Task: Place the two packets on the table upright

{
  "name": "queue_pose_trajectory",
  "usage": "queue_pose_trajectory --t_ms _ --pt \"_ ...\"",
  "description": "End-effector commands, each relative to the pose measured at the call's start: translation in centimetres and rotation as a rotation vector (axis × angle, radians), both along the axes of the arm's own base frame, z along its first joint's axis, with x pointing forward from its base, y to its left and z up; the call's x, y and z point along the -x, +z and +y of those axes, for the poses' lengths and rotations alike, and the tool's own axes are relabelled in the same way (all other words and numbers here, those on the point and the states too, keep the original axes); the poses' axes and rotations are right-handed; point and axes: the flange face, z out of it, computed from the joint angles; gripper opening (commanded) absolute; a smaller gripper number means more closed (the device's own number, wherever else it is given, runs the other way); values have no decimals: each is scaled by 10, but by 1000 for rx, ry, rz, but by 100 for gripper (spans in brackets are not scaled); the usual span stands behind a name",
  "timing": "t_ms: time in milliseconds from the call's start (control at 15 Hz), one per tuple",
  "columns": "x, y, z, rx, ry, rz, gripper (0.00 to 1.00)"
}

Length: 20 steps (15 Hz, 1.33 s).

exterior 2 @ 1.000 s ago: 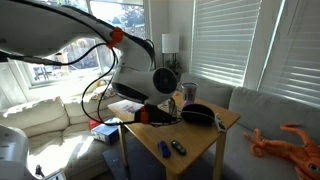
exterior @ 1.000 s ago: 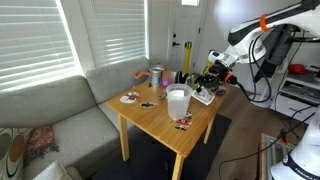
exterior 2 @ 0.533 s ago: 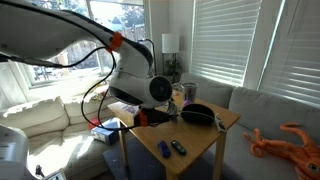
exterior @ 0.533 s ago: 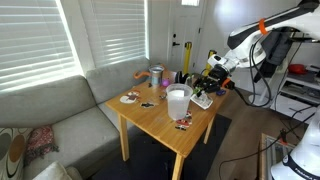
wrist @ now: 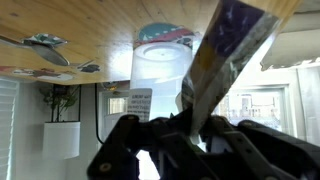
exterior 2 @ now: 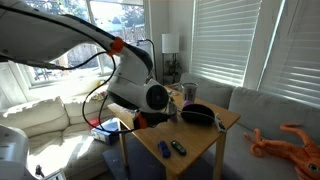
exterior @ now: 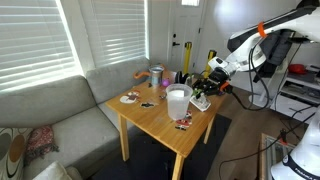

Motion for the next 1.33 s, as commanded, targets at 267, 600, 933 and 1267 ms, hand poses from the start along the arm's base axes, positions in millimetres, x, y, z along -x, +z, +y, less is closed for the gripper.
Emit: queue_pose_trajectory --t_ms 267,600,933,1267 --pt "5 -1 -3 8 71 -45 1" --pt "15 -6 -9 -24 169 -237 1" --pt "25 -17 -20 -98 187 -321 1" --pt "24 -24 -23 -123 180 -329 4"
